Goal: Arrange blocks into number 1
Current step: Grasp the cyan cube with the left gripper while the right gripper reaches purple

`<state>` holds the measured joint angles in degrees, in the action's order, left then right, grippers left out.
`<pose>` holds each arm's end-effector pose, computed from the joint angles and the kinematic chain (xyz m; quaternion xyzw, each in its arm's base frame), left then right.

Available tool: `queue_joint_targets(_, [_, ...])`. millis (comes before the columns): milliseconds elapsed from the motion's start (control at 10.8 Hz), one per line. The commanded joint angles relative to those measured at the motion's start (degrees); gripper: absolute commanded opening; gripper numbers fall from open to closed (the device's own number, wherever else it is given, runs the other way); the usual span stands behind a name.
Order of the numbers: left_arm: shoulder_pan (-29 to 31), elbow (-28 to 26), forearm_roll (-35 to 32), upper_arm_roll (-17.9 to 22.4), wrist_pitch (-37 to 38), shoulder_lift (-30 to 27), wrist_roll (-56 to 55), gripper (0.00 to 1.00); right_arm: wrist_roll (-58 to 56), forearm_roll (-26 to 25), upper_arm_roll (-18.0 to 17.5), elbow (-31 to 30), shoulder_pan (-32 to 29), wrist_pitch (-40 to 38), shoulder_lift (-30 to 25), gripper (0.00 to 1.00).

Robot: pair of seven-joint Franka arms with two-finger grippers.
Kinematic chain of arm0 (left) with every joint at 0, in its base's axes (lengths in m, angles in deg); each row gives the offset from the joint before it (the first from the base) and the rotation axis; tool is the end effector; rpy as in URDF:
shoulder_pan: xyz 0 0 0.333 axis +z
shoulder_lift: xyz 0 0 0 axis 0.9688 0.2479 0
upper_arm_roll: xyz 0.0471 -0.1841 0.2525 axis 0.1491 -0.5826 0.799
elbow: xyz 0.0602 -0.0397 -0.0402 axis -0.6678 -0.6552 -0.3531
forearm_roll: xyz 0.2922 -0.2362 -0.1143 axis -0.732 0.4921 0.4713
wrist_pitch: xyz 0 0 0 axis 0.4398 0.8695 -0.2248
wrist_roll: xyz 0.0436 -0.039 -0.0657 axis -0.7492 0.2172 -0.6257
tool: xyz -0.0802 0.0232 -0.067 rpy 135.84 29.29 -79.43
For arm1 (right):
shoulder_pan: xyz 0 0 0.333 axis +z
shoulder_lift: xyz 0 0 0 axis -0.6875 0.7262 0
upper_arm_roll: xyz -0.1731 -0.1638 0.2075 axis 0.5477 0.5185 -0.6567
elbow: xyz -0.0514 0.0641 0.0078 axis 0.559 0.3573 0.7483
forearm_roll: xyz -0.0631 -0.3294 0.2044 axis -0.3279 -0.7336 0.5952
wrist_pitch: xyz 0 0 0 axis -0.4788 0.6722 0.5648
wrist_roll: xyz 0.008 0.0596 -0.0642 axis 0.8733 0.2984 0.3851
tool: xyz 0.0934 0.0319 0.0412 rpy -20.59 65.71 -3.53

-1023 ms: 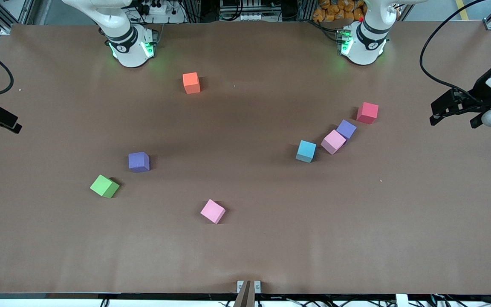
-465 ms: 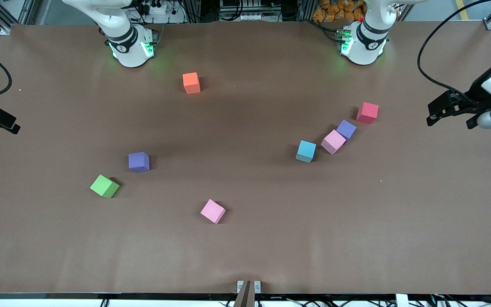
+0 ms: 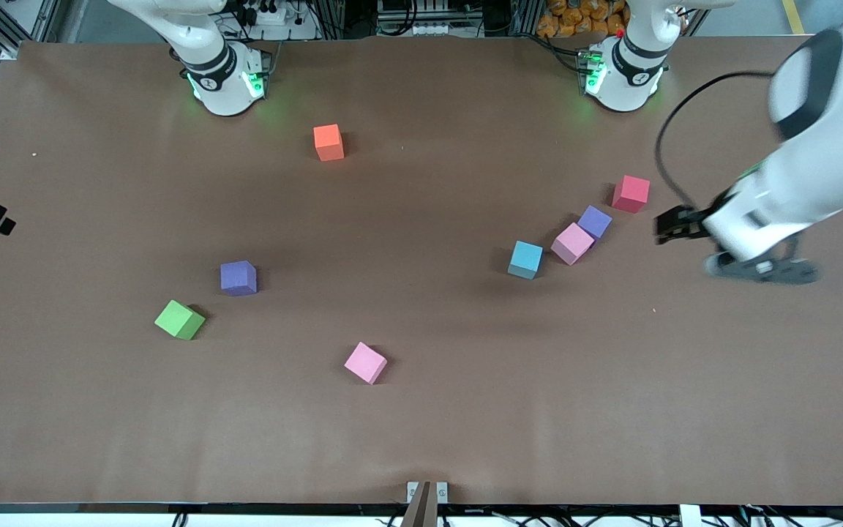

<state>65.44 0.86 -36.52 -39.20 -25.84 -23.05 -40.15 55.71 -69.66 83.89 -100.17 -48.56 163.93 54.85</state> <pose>0.6056 -0.1446 0.5041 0.9957 -0.0643 -0.0659 0.0120 0.5831 -0.0680 0.6307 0.9907 -0.1321 0.0175 0.0261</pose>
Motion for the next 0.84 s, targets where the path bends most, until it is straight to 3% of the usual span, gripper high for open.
queue_joint_targets(0, [-3.93,-0.2,0.7,0.17,-1.08,4.0,-4.09,1.0,0.71,-0.49,-0.62,0.39,-0.06,-0.04,0.16,1.0])
queue_joint_targets(372, [-9.56,-8.89,0.7,0.17,-11.17,5.94,-8.15,1.0,0.8,-0.49,-0.71,0.21,0.12,1.37,2.26,1.0])
queue_joint_targets(744, [-14.14,-15.21,0.35,0.17,-21.27,9.01,-8.33,1.0,0.01,-0.67,-0.71,0.21,0.38,10.31,10.17,1.0])
